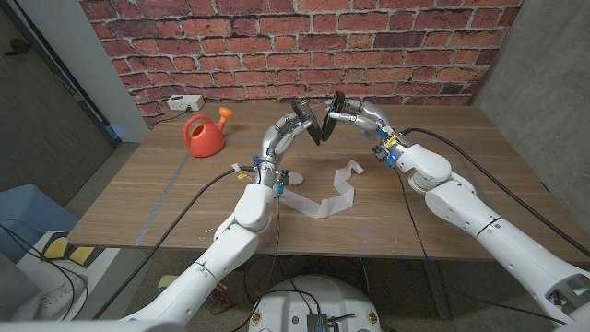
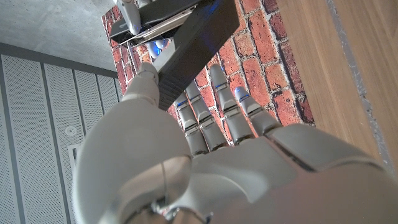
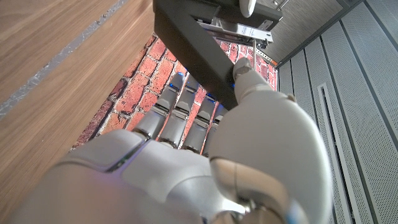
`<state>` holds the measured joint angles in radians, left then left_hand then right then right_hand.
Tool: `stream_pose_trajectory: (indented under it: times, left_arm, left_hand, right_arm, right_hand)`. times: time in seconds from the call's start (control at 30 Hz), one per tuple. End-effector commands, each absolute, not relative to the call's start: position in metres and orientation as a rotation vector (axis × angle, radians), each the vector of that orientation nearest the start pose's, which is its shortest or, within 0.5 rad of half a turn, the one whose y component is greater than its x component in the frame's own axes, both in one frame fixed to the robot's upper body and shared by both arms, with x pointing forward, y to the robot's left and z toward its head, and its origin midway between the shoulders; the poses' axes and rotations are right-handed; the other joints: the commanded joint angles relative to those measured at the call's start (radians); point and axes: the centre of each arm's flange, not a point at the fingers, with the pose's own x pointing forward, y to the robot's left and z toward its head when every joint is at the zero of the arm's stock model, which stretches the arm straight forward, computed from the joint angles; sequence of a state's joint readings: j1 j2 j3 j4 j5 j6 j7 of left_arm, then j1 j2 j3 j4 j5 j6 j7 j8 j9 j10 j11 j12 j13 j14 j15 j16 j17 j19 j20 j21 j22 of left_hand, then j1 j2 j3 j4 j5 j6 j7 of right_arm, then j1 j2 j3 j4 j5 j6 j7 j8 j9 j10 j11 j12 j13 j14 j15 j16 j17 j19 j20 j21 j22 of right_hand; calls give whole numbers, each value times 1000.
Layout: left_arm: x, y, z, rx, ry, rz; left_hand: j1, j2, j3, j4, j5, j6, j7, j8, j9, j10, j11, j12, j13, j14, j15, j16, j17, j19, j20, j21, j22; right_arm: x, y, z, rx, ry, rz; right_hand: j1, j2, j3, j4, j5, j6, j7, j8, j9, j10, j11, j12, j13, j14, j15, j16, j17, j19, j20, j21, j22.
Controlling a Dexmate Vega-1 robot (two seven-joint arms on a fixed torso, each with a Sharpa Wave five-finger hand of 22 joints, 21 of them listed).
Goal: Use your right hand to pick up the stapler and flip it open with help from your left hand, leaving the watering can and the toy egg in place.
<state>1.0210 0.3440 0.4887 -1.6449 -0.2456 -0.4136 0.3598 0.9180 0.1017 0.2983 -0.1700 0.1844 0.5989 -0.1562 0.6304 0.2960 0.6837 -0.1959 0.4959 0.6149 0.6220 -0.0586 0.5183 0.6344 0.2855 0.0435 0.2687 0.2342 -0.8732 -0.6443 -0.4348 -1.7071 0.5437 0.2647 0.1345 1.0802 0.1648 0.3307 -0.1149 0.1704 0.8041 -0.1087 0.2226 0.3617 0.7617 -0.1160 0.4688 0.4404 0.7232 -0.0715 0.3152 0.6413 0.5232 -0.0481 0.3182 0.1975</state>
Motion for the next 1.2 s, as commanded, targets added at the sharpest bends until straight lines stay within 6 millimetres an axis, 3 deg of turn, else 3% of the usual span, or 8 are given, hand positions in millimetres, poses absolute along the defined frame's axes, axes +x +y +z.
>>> stream_pose_trajectory:
  times: [0.03,0.37,1.2]
  left_arm:
    - [552,145,-29,-48,-870,-140]
    - [555,146,-31,-75,-859,-158]
    - [567,148,-40,-199,-837,-239]
  left_hand:
    - [86,63,-18,26,-1,30,-32,179,327,39,-16,-28,149,-29,-155,183,195,-5,11,37,53]
    - [92,63,-34,29,0,33,-35,186,316,46,-15,-42,154,-72,-140,243,246,-19,19,51,78]
    - [111,63,-46,26,1,32,-38,196,306,54,-14,-58,164,-90,-150,297,259,-33,30,63,95]
  right_arm:
    - [560,-201,44,-215,-808,529]
    - [559,-206,45,-208,-812,515]
    - [562,-210,48,-178,-824,494]
  right_hand:
    - [7,21,5,4,4,29,-15,5,4,97,-50,6,37,13,-163,0,5,-9,-42,5,3]
    - [7,22,5,4,4,29,-14,4,4,98,-51,7,39,14,-163,0,6,-10,-41,6,3]
    - [7,22,4,5,4,29,-14,3,4,99,-51,4,39,14,-162,-3,7,-11,-41,11,4]
